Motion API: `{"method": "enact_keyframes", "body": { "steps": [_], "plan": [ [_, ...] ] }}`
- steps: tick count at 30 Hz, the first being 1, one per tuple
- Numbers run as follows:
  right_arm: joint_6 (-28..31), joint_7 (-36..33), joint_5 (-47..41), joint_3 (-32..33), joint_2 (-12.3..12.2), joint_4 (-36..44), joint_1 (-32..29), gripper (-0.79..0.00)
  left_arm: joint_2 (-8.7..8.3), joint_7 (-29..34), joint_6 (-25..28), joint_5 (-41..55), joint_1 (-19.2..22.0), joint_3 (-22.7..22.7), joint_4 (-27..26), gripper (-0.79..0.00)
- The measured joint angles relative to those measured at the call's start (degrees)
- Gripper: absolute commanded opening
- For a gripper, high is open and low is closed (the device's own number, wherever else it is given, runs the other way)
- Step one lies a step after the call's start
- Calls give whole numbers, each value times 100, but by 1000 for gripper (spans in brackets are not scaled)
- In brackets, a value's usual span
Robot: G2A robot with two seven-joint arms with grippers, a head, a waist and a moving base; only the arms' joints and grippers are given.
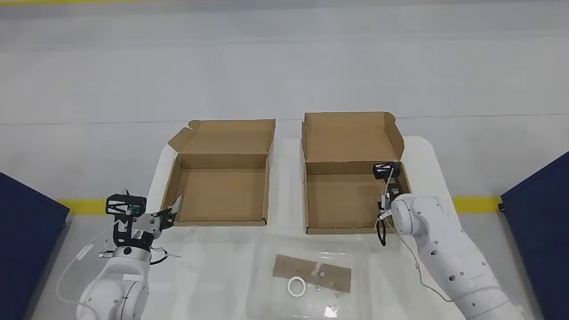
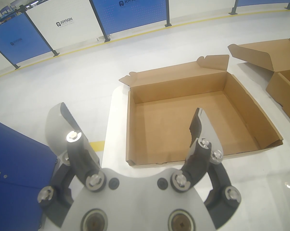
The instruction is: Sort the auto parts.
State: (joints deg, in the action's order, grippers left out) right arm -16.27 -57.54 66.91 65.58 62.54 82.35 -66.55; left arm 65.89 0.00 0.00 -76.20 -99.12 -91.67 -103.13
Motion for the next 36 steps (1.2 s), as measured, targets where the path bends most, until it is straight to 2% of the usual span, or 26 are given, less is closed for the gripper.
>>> {"method": "enact_keyframes", "body": {
  "steps": [4,6,13,14,16,22,23,28,36],
  "plan": [
    [13,-28,29,11,19,-20,11,-502,0,0,0,0,0,0,0,0],
    [10,-39,40,21,29,-21,12,-453,0,0,0,0,0,0,0,0],
    [4,-70,138,64,51,108,-20,-397,0,0,0,0,0,0,0,0],
    [0,-71,164,82,52,170,-43,-351,0,0,0,0,0,0,0,0],
    [9,-74,177,136,49,312,-98,-206,0,0,0,0,0,0,0,0],
    [120,-114,193,372,18,839,-313,-65,0,0,0,0,0,0,0,0],
    [167,-127,163,435,11,959,-358,0,0,0,0,0,0,0,0,0],
    [453,-207,1,616,-15,1403,-539,0,0,0,0,0,0,0,0,0],
    [450,-205,1,615,-15,1393,-537,0,0,0,0,0,0,0,0,0]
  ]
}}
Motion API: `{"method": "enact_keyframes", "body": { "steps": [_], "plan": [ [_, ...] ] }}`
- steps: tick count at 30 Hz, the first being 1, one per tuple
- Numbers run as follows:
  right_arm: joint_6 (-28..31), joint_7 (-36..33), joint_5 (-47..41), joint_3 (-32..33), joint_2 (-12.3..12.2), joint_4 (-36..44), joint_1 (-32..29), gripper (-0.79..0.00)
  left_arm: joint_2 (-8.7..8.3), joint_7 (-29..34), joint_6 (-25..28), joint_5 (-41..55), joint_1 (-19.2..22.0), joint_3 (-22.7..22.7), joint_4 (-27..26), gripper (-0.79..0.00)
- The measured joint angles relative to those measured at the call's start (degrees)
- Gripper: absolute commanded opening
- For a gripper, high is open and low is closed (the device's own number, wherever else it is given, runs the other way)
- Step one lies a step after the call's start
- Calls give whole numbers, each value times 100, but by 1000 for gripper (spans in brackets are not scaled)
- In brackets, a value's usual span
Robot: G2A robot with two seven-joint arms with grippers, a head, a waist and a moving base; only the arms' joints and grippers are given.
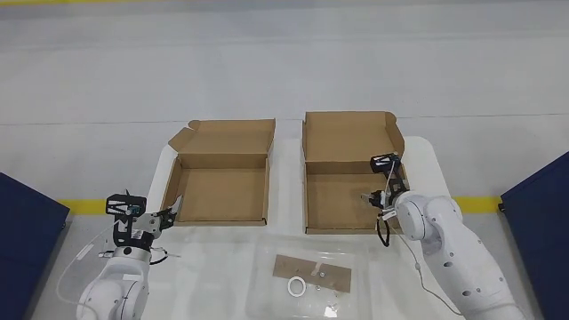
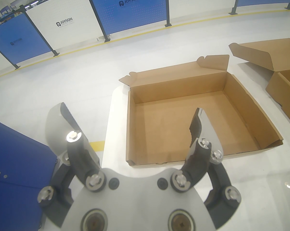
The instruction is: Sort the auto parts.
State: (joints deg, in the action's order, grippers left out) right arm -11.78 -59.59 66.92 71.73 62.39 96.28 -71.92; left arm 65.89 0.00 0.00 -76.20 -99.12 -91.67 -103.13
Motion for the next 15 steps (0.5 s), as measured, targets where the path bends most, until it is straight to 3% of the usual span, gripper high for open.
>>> {"method": "enact_keyframes", "body": {
  "steps": [4,8,12,15],
  "plan": [
    [209,174,-153,66,-3,171,-35,0,0,0,0,0,0,0,0,0],
    [1059,287,-765,364,-48,660,-207,0,0,0,0,0,0,0,0,0],
    [1993,-72,-1600,570,-93,931,-298,0,0,0,0,0,0,0,0,0],
    [2130,-98,-1811,575,-94,937,-297,0,0,0,0,0,0,0,0,0]
  ]
}}
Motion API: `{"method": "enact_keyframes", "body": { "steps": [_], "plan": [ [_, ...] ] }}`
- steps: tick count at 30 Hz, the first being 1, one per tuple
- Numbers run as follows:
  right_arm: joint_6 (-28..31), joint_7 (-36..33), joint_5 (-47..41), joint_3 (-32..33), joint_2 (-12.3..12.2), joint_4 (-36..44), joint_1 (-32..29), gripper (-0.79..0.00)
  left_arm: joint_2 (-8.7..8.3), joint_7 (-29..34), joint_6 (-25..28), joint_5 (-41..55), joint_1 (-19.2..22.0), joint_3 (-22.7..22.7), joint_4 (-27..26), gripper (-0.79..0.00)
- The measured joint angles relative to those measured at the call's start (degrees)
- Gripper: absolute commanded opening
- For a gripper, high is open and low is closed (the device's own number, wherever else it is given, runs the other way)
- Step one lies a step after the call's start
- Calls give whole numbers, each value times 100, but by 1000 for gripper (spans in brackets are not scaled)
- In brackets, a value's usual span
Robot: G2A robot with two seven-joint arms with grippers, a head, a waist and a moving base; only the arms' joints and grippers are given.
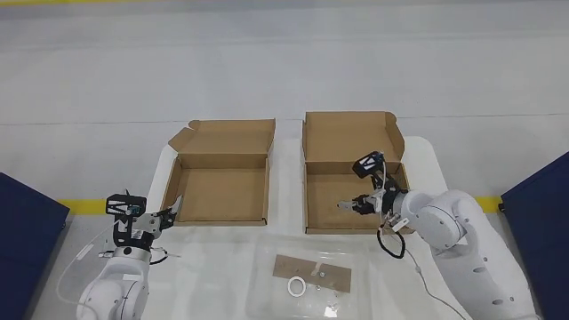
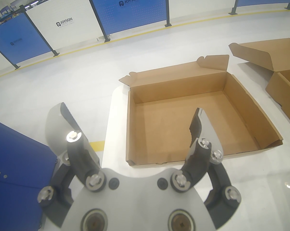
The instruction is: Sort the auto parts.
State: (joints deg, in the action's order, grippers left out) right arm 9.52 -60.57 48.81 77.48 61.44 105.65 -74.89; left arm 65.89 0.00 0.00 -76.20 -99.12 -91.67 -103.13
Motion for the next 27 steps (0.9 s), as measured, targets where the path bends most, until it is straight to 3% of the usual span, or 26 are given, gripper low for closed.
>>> {"method": "enact_keyframes", "body": {
  "steps": [8,13,21,27],
  "plan": [
    [-97,22,216,-15,-3,25,-8,0,0,0,0,0,0,0,0,0],
    [675,-34,-374,142,-47,257,-57,0,0,0,0,0,0,0,0,0],
    [2237,-1101,-1614,44,-177,509,93,0,0,0,0,0,0,0,0,0],
    [2256,-1161,-1849,-155,-235,534,158,0,0,0,0,0,0,0,0,0]
  ]
}}
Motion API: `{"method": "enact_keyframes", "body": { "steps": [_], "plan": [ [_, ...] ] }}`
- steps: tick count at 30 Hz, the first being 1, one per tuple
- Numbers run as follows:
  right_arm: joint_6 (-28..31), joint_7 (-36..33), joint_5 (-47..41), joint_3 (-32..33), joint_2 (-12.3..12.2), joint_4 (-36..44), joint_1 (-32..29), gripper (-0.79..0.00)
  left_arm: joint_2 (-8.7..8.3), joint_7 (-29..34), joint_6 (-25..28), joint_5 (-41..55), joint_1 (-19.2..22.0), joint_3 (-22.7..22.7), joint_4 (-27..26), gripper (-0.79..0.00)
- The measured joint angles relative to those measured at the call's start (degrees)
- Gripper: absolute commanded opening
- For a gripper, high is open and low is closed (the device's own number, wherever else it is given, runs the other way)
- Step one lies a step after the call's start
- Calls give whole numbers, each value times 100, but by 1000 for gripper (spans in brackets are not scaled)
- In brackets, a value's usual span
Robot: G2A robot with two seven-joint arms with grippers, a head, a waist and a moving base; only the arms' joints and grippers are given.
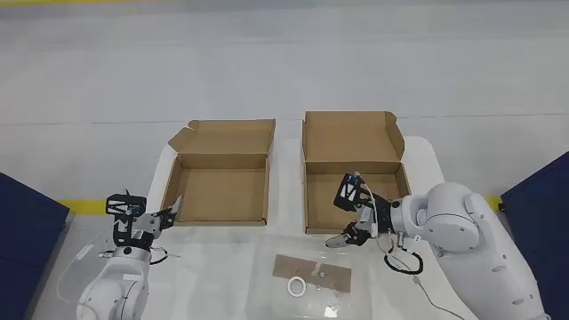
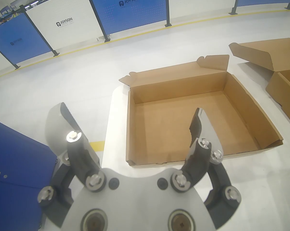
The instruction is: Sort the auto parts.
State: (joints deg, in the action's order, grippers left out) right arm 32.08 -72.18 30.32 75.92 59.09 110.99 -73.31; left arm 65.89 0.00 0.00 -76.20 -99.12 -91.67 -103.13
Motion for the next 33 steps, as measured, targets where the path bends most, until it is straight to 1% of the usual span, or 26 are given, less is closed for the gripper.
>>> {"method": "enact_keyframes", "body": {
  "steps": [5,7,9,11,15,20,27,30,33],
  "plan": [
    [5,5,-1,-4,1,6,-5,0,0,0,0,0,0,0,0,0],
    [16,14,17,-148,-10,95,-12,0,0,0,0,0,0,0,0,0],
    [-106,-109,307,-470,-68,259,98,0,0,0,0,0,0,0,0,0],
    [-292,-295,418,-812,-146,355,261,0,0,0,0,0,0,0,0,0],
    [-679,-682,233,-1493,-325,420,723,0,0,0,0,0,0,0,0,0],
    [-990,-993,-392,-2222,-498,268,1277,0,0,0,0,0,0,0,0,0],
    [-978,-981,-378,-2204,-496,272,1242,0,0,0,0,0,0,0,0,0],
    [-1020,-1022,-244,-2470,-504,278,1269,0,0,0,0,0,0,0,0,0],
    [-1255,-1257,-265,-2799,-521,242,1499,0,0,0,0,0,0,0,0,0]
  ]
}}
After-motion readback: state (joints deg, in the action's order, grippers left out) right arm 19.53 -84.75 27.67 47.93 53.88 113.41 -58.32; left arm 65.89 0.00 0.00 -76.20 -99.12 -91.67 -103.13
